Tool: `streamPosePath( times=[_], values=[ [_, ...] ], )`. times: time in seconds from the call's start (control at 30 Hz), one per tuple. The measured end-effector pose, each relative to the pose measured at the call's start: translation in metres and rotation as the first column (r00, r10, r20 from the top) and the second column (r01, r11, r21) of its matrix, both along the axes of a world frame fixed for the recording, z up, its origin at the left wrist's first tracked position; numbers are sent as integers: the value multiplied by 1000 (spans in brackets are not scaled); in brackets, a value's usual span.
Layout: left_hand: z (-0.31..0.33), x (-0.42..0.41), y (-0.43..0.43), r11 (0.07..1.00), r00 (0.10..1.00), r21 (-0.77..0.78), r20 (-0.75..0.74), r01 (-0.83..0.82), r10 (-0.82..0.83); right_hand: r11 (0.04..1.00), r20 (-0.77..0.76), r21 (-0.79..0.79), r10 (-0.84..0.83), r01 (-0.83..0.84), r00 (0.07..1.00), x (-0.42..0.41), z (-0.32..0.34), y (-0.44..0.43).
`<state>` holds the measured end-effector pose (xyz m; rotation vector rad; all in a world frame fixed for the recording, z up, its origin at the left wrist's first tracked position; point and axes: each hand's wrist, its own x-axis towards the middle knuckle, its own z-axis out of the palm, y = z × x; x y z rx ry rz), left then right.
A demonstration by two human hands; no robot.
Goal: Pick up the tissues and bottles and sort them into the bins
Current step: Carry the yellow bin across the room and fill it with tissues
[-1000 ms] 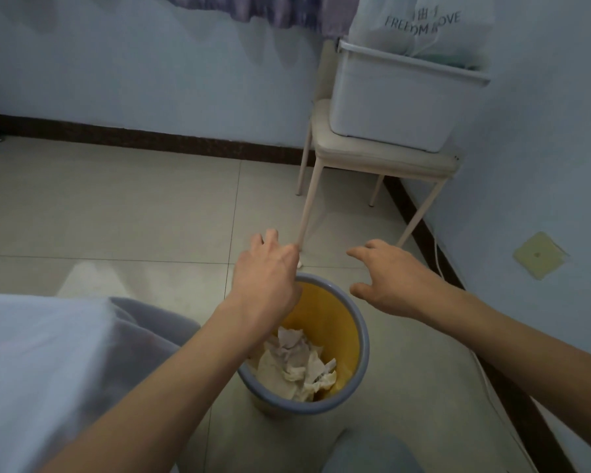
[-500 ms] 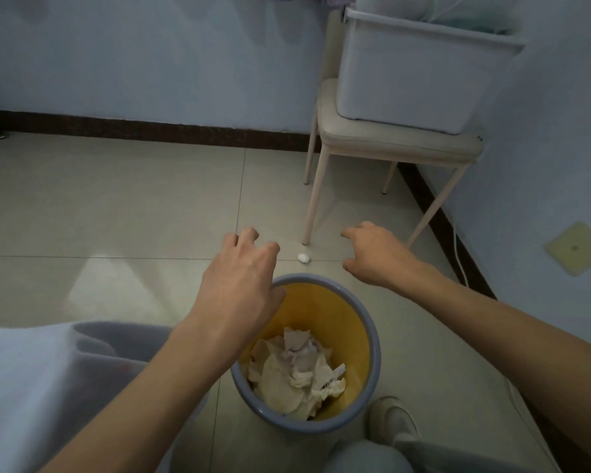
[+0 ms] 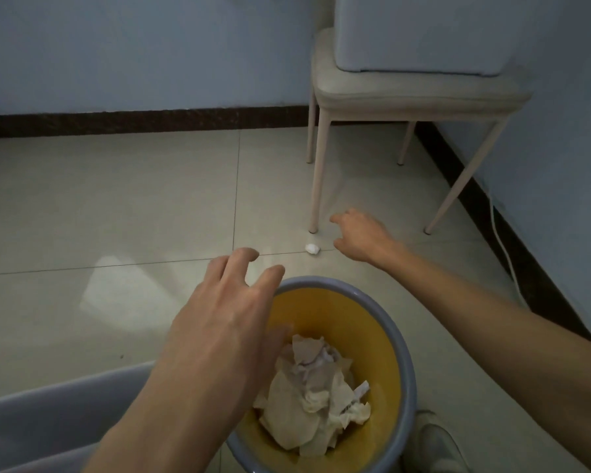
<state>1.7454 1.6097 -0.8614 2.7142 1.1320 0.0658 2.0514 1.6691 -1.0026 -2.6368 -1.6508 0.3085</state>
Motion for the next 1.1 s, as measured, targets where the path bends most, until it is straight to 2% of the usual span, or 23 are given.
streamPosePath(
  times=[0.2, 0.27, 0.4, 0.57, 0.83, 1.0, 1.1],
  values=[
    [-22, 0, 10, 997, 995, -22, -58, -76, 75, 995, -11, -48, 82, -82, 997, 29, -67, 28],
    [-27, -2, 14, 998, 993, -20, -105, -53, 51, 992, -20, -85, 93, -95, 995, 37, -89, 34],
    [-45, -8, 18, 1000, 995, 16, -103, -12, 14, 988, -66, -129, 81, -89, 994, 67, -122, 43],
    [-50, -14, 29, 997, 987, 59, -147, -51, 59, 978, -98, -181, 87, -104, 991, 93, -155, 55],
    [-49, -11, 36, 996, 980, 51, -182, -76, 84, 961, -87, -181, 197, -210, 976, 100, -195, 84],
    [-47, -10, 41, 990, 981, 116, -172, -75, 95, 951, -153, -189, 216, -243, 964, 90, -215, 102],
    [-46, -11, 42, 991, 975, 88, -189, -101, 116, 942, -165, -226, 215, -249, 963, 83, -228, 109]
  ],
)
